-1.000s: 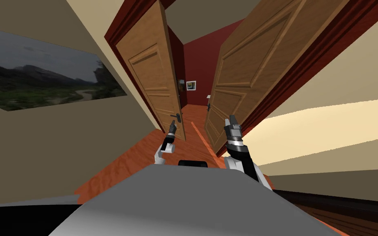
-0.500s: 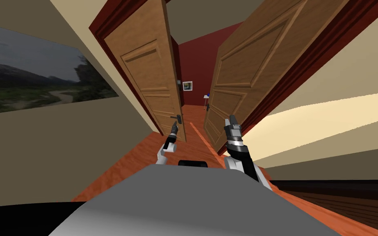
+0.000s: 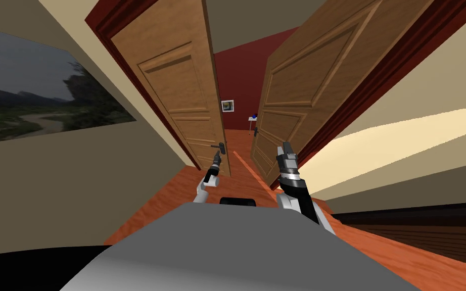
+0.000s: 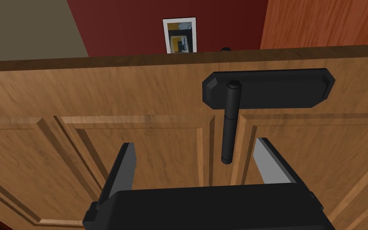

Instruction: Push the door open

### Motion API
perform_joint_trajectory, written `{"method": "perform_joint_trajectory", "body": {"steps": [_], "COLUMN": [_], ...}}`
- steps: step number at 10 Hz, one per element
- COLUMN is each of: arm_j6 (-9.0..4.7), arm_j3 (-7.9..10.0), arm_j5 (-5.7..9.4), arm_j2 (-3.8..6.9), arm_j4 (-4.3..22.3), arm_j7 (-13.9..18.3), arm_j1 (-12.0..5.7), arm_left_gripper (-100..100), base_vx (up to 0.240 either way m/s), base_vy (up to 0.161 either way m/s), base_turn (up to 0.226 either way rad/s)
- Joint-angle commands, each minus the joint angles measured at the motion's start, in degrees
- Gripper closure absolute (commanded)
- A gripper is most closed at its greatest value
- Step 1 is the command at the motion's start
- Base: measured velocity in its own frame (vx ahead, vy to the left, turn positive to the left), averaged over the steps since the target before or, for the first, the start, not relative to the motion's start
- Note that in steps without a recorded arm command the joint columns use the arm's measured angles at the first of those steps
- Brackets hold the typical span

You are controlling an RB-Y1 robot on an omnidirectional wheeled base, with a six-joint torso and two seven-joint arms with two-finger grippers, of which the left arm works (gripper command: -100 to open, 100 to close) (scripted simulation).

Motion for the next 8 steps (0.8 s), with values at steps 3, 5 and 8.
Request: {"method": "perform_joint_trajectory", "body": {"steps": [3, 5, 8], "arm_j6": [0.62, 0.84, 1.20], "arm_j3": [-0.36, -0.52, -0.78], "arm_j5": [1.08, 1.62, 2.48], "arm_j2": [-0.71, -1.07, -1.74], "arm_j4": [3.78, 5.69, 8.75], "arm_j7": [-0.53, -0.74, -1.07], "arm_j1": [-1.82, -2.77, -4.29], "arm_left_gripper": [-100, -100, -100], "base_vx": [0.029, 0.012, 0.008], "base_vy": [0.194, 0.214, 0.213], "base_turn": [-0.130, -0.109, -0.116]}}
